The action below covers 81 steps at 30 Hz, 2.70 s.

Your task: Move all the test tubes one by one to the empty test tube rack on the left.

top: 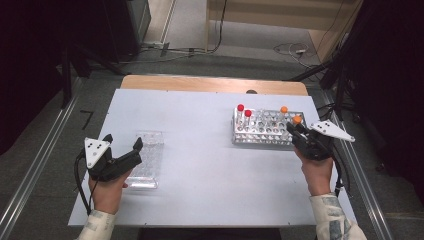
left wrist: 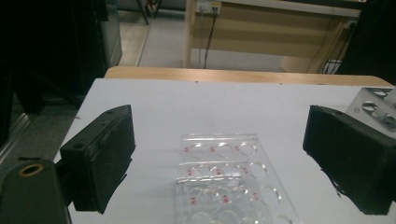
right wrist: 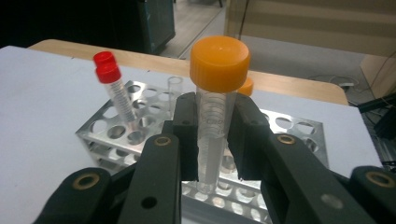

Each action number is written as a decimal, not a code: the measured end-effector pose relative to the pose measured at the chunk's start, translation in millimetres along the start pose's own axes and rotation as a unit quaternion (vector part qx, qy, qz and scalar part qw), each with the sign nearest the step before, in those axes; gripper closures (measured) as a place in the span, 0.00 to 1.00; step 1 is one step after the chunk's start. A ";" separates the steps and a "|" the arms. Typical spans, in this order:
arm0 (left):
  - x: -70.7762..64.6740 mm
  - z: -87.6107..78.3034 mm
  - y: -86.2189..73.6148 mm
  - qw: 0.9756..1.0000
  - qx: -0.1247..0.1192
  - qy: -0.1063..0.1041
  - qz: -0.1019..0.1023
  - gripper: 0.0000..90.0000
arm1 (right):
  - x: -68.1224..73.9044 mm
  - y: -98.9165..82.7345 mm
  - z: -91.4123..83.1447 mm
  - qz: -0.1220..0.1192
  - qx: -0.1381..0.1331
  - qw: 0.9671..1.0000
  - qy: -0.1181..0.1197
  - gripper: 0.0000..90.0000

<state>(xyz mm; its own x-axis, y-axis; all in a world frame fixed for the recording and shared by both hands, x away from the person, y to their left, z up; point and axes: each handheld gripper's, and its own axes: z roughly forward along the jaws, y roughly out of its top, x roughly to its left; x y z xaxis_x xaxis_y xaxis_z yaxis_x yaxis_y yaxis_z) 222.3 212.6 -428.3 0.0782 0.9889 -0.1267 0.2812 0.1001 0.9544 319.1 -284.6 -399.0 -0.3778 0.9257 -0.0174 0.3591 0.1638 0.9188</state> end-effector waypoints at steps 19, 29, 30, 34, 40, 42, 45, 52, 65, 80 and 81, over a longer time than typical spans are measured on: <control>-57.4 22.1 5.7 0.996 0.021 -0.079 0.039 0.15 | 47.1 -5.6 3.3 -0.034 0.021 0.997 0.073 0.80; -80.2 31.9 2.6 0.992 0.036 -0.109 0.054 0.15 | 76.0 -14.9 13.7 -0.058 0.034 0.992 0.111 0.80; -85.4 34.4 1.5 0.991 0.040 -0.116 0.060 0.15 | 78.8 -15.6 14.5 -0.064 0.033 0.991 0.115 0.80; -97.2 38.6 0.1 0.988 0.045 -0.131 0.066 0.16 | 88.9 -18.5 19.3 -0.072 0.039 0.988 0.127 0.80; -116.0 42.0 -0.1 0.984 0.049 -0.155 0.074 0.16 | 107.6 -21.8 24.0 -0.086 0.048 0.984 0.148 0.80; -118.6 42.4 -0.1 0.983 0.049 -0.158 0.074 0.16 | 114.0 -23.3 25.9 -0.091 0.050 0.982 0.155 0.80; -128.8 42.0 0.1 0.980 0.052 -0.174 0.080 0.16 | 124.0 -25.3 28.9 -0.098 0.053 0.980 0.167 0.80; -146.1 37.2 2.6 0.973 0.050 -0.209 0.090 0.21 | 148.2 -28.8 35.1 -0.110 0.060 0.973 0.196 0.80; -161.9 33.9 -2.5 0.959 0.057 -0.249 0.125 0.61 | 166.6 -29.4 30.2 -0.117 0.058 0.966 0.224 0.80; -161.1 39.4 -5.9 0.955 0.074 -0.256 0.128 0.77 | 166.5 -30.2 31.8 -0.114 0.065 0.965 0.228 0.80; -161.3 40.0 -5.9 0.955 0.075 -0.257 0.125 0.78 | 166.3 -30.5 32.4 -0.113 0.065 0.965 0.229 0.80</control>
<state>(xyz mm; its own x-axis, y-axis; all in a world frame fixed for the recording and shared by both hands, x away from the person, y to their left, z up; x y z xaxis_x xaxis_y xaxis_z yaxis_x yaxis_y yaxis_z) 246.3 48.1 -424.3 0.6095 0.7910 -0.0533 0.3226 -0.1861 0.9281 272.9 -124.6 -442.7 -0.7856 0.6186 -0.0087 0.3155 0.4127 0.8545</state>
